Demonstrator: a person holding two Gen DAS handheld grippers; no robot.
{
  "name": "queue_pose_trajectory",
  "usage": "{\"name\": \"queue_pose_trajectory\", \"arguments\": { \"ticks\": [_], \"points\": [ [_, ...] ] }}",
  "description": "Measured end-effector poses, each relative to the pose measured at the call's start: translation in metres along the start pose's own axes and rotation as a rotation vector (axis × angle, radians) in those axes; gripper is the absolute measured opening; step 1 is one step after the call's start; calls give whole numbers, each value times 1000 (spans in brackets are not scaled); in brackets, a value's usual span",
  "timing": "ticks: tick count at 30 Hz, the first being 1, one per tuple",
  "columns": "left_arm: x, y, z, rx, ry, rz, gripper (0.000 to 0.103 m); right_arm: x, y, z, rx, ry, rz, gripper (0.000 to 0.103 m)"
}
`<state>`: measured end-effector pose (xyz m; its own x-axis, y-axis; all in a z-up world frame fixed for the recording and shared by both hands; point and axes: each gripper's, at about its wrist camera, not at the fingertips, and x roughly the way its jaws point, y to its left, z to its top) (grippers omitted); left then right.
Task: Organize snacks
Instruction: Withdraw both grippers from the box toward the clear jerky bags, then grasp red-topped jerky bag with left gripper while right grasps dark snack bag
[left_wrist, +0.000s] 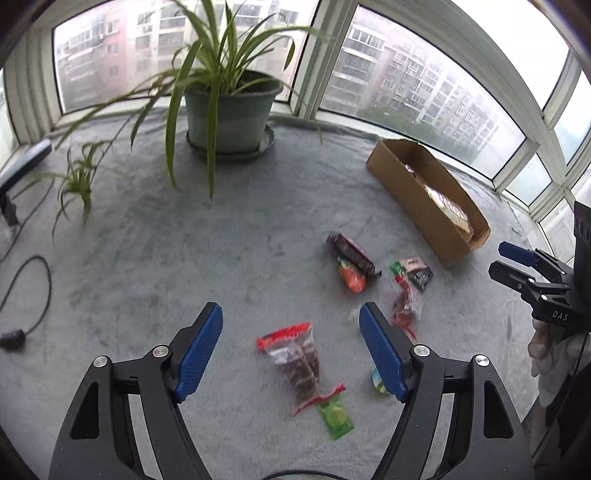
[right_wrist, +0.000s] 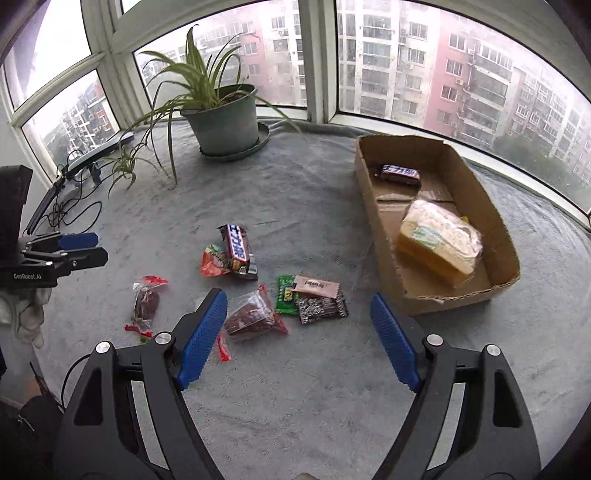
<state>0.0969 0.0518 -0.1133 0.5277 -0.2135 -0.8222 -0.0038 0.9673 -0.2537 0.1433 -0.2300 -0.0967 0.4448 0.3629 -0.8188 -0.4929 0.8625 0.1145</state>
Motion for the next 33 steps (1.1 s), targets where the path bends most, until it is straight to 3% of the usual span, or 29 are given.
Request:
{"name": "queue_pose_trajectory", "arguments": {
  "ticks": [7,12,20,26,33],
  "points": [
    [23,3,-38,-67,64,-10,76,36,14,-13,42,71,32,82],
    [32,3,-51,-82,83,-3,76,63,15,-21,105,126,49,82],
    [44,3,-60,-71,108,20,74,91,22,-18,102,165,34,82],
    [52,1,-58,-72,108,21,68,107,29,-12,95,179,35,82],
    [58,-7,-57,-62,106,-10,45,113,33,-10,92,175,42,82]
  ]
}}
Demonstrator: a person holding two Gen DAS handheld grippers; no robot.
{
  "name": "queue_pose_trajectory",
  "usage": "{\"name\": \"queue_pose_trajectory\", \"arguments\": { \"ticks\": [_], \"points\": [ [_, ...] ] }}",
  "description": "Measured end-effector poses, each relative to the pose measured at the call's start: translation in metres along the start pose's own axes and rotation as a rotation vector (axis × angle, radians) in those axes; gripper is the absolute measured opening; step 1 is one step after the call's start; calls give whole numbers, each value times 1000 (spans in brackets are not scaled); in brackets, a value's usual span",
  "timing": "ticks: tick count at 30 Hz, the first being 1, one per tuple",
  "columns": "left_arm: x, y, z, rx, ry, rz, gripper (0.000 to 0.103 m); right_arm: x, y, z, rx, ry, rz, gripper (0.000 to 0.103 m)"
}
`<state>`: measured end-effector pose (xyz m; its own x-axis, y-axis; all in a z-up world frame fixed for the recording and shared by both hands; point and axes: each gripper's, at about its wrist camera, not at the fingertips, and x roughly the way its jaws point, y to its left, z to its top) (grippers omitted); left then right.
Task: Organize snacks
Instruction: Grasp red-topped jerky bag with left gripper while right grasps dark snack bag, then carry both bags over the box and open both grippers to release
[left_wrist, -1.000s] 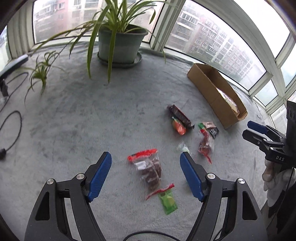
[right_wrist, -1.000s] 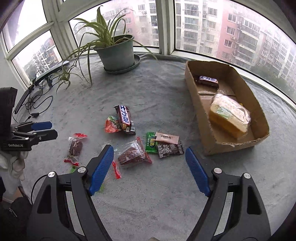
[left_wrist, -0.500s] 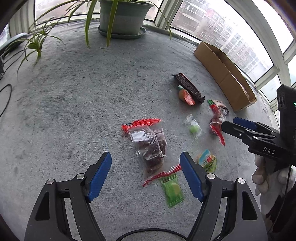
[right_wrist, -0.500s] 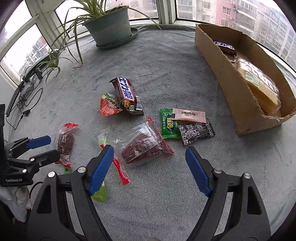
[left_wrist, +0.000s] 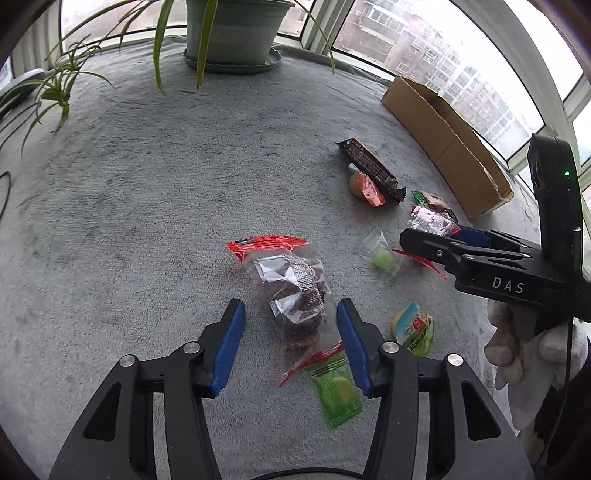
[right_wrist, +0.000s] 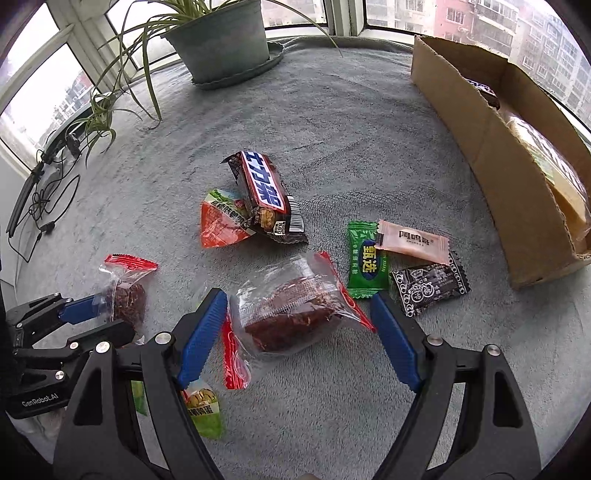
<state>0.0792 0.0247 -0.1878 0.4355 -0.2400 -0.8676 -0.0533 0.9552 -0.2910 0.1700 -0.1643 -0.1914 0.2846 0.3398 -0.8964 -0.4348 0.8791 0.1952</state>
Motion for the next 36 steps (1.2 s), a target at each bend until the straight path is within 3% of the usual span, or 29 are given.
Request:
{"name": "queue_pose_trajectory", "arguments": {
  "ticks": [4,10,22,36],
  "points": [
    [2,-3,1,6,-7,-11,35,0,-1,2,3,-8,1,67],
    [2,-2,1,3,-17,-18,32,-3,-3,0,7,-16,19,61],
    [-20,3,10,-25,-63,-38,32,-39,-19,2,40,-92,39,60],
    [-39,-20,54,33,-132,-71,32,-99,-63,21,87,-214,-2,60]
  ]
}}
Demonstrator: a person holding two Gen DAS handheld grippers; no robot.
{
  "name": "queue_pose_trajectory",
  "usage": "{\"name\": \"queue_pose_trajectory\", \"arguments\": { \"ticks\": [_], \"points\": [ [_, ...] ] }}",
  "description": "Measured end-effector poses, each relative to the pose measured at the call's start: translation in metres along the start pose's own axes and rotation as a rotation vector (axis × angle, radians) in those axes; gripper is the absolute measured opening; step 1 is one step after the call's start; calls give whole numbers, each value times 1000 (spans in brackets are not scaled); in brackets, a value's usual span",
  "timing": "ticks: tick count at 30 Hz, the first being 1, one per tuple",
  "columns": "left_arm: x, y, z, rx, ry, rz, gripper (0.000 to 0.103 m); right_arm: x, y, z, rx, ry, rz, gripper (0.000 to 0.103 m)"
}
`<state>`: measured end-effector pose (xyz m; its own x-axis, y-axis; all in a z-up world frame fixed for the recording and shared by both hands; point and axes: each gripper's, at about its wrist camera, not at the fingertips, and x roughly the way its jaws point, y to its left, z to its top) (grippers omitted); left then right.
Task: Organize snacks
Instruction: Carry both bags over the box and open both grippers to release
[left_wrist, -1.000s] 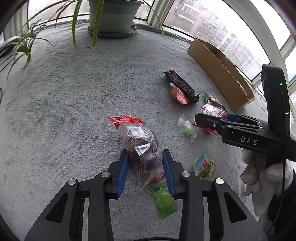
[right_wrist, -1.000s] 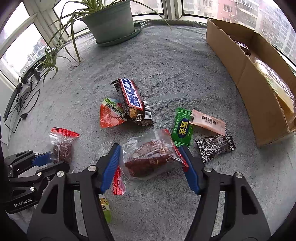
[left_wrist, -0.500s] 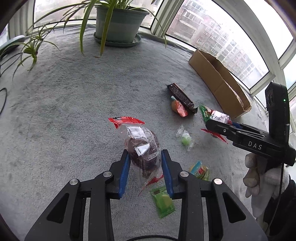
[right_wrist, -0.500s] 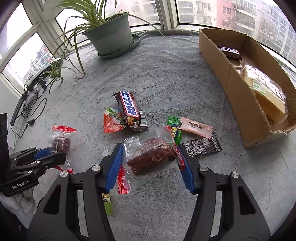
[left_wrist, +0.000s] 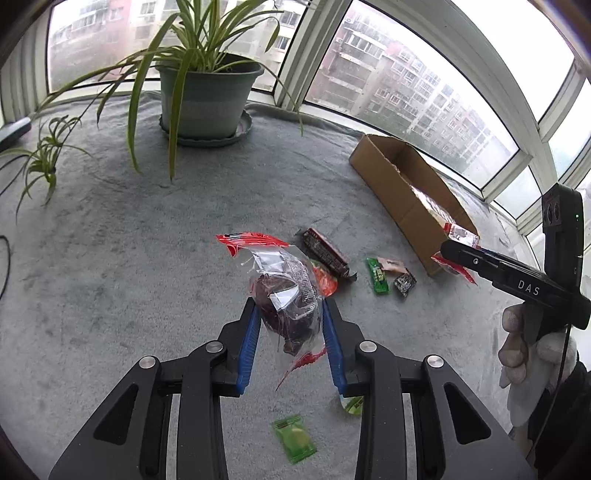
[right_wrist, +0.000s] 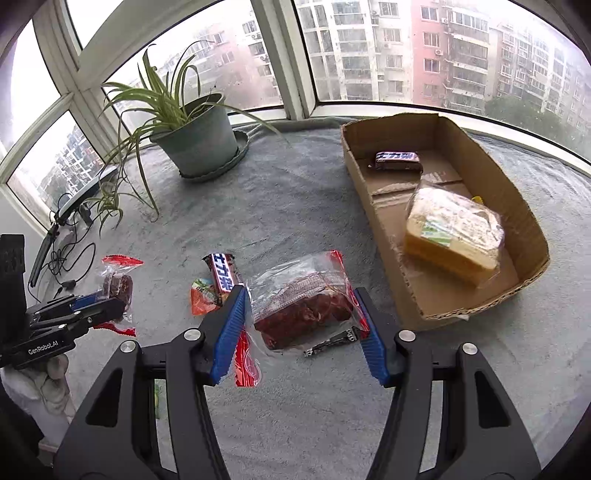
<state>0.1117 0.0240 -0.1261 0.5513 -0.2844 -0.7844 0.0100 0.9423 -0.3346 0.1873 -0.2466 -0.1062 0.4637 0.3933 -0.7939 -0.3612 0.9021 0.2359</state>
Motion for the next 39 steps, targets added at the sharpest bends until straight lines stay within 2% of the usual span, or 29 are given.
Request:
{"name": "queue_pose_trajectory", "arguments": {
  "ticks": [16,25,39],
  "points": [
    [-2,-59,61,127,-76,-60,32,-41,-53,45,24,-101,-63,60],
    [26,-114,102,182,-99,-119,32,-27,-90,78,42,-106,-114,60],
    [83,-189,144,295,-92,-123,32,2,-141,103,83,-87,-159,60]
  ]
}}
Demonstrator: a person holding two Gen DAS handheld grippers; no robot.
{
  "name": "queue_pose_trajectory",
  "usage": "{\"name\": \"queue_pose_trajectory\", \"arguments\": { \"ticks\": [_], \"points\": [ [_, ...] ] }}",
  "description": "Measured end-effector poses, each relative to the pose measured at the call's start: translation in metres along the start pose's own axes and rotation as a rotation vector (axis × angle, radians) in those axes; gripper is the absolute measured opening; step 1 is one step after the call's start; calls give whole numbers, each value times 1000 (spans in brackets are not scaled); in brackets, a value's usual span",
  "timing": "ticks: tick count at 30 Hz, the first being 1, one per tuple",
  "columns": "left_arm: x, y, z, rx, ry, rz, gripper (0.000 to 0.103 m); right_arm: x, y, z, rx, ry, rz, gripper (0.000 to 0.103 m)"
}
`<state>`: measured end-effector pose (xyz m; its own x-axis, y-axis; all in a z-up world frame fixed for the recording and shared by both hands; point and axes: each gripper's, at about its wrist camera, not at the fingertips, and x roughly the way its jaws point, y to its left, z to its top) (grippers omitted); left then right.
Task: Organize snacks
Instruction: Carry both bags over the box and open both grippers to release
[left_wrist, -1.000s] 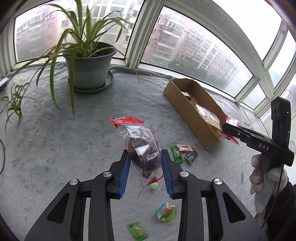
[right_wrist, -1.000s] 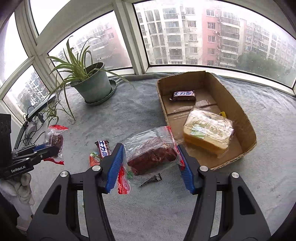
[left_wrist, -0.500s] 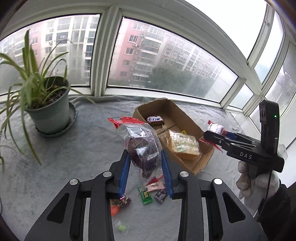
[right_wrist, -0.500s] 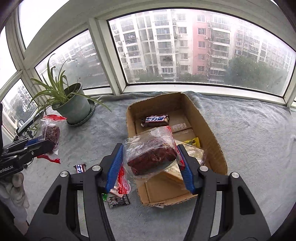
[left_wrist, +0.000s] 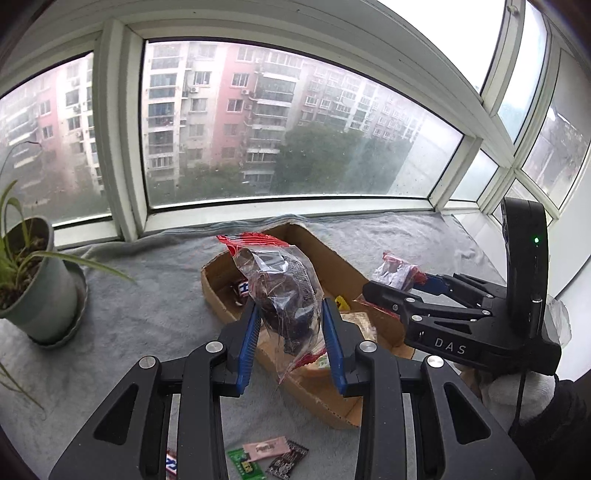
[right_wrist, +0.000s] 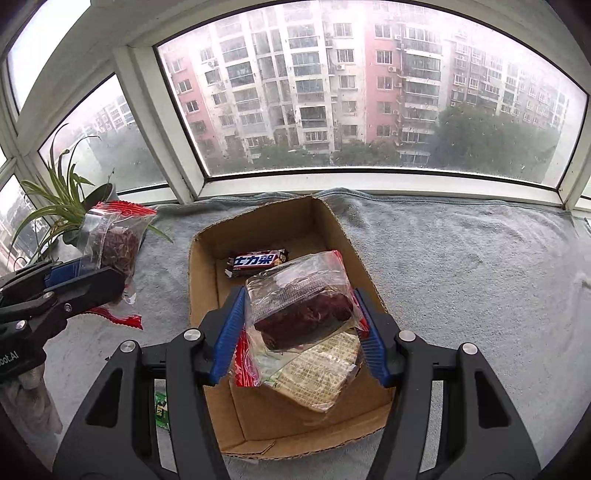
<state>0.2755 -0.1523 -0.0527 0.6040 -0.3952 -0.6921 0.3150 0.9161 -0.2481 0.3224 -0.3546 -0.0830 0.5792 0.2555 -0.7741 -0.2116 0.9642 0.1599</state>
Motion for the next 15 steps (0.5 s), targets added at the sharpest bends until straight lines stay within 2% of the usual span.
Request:
{"name": "queue_pose_trajectory", "arguments": {
  "ticks": [15],
  "points": [
    [59,-7,14,28,70,17,32,51,-14,6,25,70,-5,61]
  ]
}}
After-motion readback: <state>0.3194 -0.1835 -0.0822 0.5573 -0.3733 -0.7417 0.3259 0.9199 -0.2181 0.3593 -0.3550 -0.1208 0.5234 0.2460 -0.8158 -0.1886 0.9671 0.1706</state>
